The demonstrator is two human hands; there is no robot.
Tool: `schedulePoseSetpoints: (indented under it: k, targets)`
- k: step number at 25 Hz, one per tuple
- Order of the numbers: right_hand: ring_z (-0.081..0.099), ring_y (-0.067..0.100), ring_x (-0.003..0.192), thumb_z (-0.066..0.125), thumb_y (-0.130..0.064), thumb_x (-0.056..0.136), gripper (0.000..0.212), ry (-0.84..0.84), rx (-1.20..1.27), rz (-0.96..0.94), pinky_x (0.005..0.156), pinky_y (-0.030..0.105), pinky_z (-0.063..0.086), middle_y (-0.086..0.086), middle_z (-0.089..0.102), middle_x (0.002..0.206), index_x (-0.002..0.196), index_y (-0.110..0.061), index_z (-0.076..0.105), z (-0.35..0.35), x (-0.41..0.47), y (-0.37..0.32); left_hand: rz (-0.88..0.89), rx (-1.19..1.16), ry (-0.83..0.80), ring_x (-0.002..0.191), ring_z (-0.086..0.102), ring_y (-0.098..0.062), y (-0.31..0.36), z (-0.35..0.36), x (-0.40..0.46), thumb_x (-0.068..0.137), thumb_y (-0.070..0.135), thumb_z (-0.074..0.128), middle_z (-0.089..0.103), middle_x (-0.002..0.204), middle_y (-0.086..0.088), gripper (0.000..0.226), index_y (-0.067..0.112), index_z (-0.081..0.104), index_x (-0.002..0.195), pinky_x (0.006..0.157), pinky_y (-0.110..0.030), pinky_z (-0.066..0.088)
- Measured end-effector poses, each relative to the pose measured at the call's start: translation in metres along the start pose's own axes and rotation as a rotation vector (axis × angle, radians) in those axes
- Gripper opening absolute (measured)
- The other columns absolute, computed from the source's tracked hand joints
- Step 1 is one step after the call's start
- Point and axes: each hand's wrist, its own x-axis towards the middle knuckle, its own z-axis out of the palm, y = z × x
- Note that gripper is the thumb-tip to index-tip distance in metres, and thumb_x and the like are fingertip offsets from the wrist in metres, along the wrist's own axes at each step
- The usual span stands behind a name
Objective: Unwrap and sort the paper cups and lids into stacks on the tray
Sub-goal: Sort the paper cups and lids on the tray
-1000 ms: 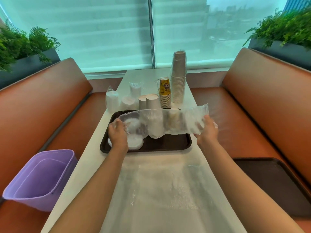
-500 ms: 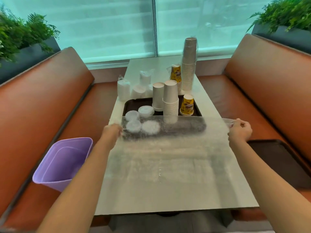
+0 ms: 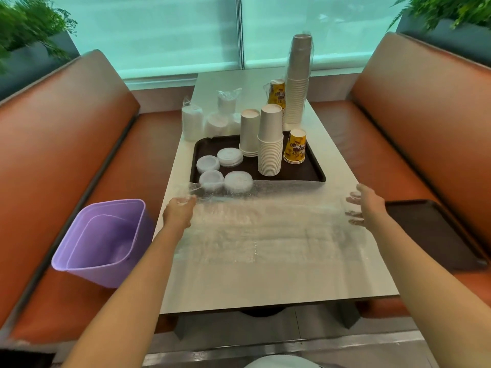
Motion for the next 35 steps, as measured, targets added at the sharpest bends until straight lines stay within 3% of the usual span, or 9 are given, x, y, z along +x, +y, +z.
schedulePoseSetpoints:
  k: [4, 7, 10, 16, 22, 25, 29, 32, 35]
  targets:
    - [0.048, 0.012, 0.057, 0.054, -0.013, 0.089, 0.026, 0.198, 0.015, -0.148, 0.052, 0.022, 0.039, -0.003, 0.055, 0.071, 0.110, 0.000, 0.063, -0.006, 0.008, 0.012, -0.025, -0.181, -0.135, 0.063, 0.055, -0.006, -0.013, 0.000, -0.013, 0.091, 0.022, 0.061, 0.057, 0.085, -0.005, 0.024, 0.005, 0.058, 0.108, 0.041, -0.013, 0.040]
    - [0.061, 0.017, 0.082, 0.059, -0.015, 0.088, 0.010, 0.336, 0.148, -0.218, 0.073, 0.026, 0.051, 0.001, 0.067, 0.095, 0.091, -0.012, 0.068, -0.016, 0.011, 0.012, -0.004, -0.149, -0.070, 0.040, 0.056, 0.002, -0.018, -0.011, -0.019, 0.091, 0.024, 0.062, 0.059, 0.073, 0.000, 0.019, 0.015, 0.056, 0.076, 0.033, -0.010, 0.026]
    - [0.061, 0.019, 0.084, 0.061, -0.021, 0.086, 0.014, 0.346, 0.057, -0.272, 0.082, 0.035, 0.054, 0.002, 0.069, 0.096, 0.083, -0.009, 0.068, -0.015, 0.013, 0.014, -0.003, -0.133, -0.023, 0.033, 0.053, 0.002, -0.020, -0.014, -0.020, 0.092, 0.026, 0.060, 0.058, 0.071, 0.002, 0.024, 0.015, 0.056, 0.071, 0.037, -0.014, 0.032]
    - [0.055, 0.028, 0.089, 0.063, -0.023, 0.086, 0.015, 0.253, -0.075, -0.121, 0.092, 0.046, 0.049, 0.011, 0.063, 0.107, 0.097, -0.013, 0.061, -0.012, 0.019, 0.024, -0.197, -0.083, -0.052, 0.059, 0.057, -0.015, -0.036, -0.012, -0.020, 0.093, 0.014, 0.043, 0.060, 0.083, -0.001, 0.012, 0.013, 0.055, 0.091, 0.051, -0.025, 0.037]
    - [0.054, 0.034, 0.103, 0.063, -0.026, 0.087, 0.039, 0.229, -0.327, -0.179, 0.093, 0.048, 0.046, 0.018, 0.057, 0.123, 0.120, -0.009, 0.053, -0.015, 0.008, 0.035, -0.183, 0.104, 0.067, 0.084, 0.067, -0.030, -0.049, -0.024, -0.023, 0.080, 0.017, 0.055, 0.068, 0.083, -0.005, 0.021, 0.009, 0.069, 0.093, 0.073, -0.032, 0.049]
    - [0.039, 0.040, 0.122, 0.059, -0.036, 0.088, 0.053, 0.410, -0.712, -0.424, 0.100, 0.050, 0.033, 0.019, 0.045, 0.134, 0.132, -0.012, 0.044, -0.007, -0.013, 0.030, -0.150, 0.351, 0.208, 0.112, 0.055, -0.032, -0.040, -0.025, -0.045, 0.079, 0.032, 0.063, 0.059, 0.120, -0.009, 0.048, 0.014, 0.055, 0.123, 0.090, -0.038, 0.041]
    - [0.049, 0.041, 0.115, 0.050, -0.030, 0.083, 0.045, 0.234, -0.809, -1.103, 0.096, 0.051, 0.035, 0.020, 0.055, 0.124, 0.121, -0.008, 0.060, 0.035, -0.052, 0.042, 0.319, 0.583, 0.442, 0.125, 0.038, -0.032, -0.009, 0.001, -0.076, 0.082, 0.034, 0.062, 0.043, 0.136, -0.009, 0.049, 0.018, 0.053, 0.127, 0.099, -0.047, 0.028]
    - [0.033, 0.033, 0.137, 0.044, -0.031, 0.094, 0.044, -0.153, -1.153, -1.182, 0.112, 0.055, 0.018, 0.011, 0.042, 0.146, 0.137, -0.019, 0.050, 0.068, -0.080, 0.068, 0.692, 0.683, 0.147, 0.136, 0.030, -0.024, 0.002, 0.047, -0.093, 0.090, 0.028, 0.053, 0.036, 0.146, -0.004, 0.041, 0.021, 0.053, 0.130, 0.108, -0.047, 0.018]
    - [0.006, 0.023, 0.148, 0.036, -0.033, 0.101, 0.048, -0.292, -1.290, -1.143, 0.116, 0.048, -0.004, 0.000, 0.017, 0.159, 0.148, -0.029, 0.029, 0.083, -0.093, 0.083, 0.765, 0.846, -0.113, 0.145, 0.009, -0.017, 0.001, 0.076, -0.102, 0.098, 0.030, 0.041, 0.019, 0.156, 0.004, 0.043, 0.029, 0.038, 0.142, 0.115, -0.049, 0.005]
